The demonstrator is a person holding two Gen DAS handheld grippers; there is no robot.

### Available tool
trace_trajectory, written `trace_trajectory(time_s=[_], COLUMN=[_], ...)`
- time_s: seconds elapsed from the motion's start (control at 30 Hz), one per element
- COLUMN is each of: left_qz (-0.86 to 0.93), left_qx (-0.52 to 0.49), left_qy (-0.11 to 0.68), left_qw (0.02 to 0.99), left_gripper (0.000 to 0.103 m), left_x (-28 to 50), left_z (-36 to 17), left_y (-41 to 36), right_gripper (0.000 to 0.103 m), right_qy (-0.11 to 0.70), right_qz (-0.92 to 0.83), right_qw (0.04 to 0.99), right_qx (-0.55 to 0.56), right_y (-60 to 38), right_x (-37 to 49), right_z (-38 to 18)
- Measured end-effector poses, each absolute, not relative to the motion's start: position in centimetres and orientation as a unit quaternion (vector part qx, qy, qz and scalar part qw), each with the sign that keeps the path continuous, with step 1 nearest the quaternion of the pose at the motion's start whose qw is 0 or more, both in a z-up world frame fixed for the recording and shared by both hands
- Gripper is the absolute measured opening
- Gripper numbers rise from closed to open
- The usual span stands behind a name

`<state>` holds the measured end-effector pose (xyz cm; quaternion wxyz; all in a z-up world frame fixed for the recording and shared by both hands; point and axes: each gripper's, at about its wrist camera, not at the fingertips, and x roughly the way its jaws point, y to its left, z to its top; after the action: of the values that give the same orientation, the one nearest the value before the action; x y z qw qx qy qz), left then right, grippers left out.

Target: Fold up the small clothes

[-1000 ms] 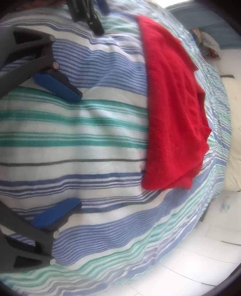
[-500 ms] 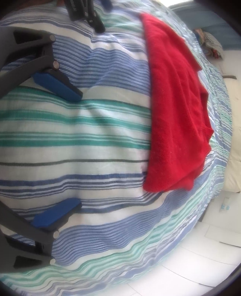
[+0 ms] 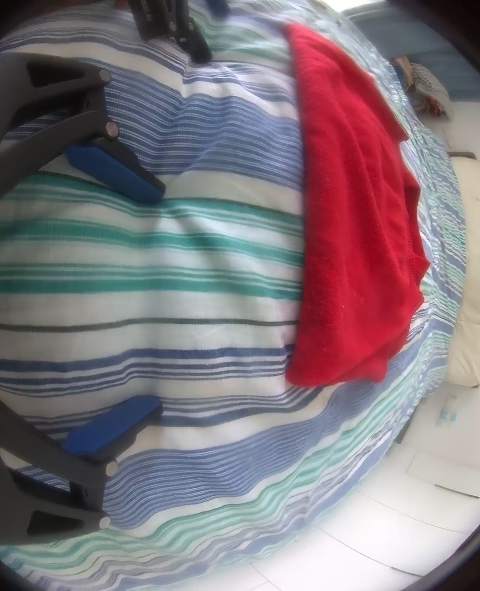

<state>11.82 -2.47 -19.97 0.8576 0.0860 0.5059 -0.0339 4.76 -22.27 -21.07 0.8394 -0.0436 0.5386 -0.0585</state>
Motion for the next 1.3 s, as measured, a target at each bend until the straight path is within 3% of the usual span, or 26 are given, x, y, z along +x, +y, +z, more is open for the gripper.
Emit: trace_trajectory(time_s=[1.3], left_qz=[-0.031], left_qx=[0.09], left_qy=[0.506], left_qw=[0.857], left_gripper=[0.102], left_x=[11.73], left_z=[-19.97], left_y=[-2.61], right_gripper=[0.103], right_qy=[0.542], right_qz=[-0.061], right_qw=[0.837], right_qx=[-0.055], right_y=[-21.95], right_x=[4.78], right_z=[-21.09])
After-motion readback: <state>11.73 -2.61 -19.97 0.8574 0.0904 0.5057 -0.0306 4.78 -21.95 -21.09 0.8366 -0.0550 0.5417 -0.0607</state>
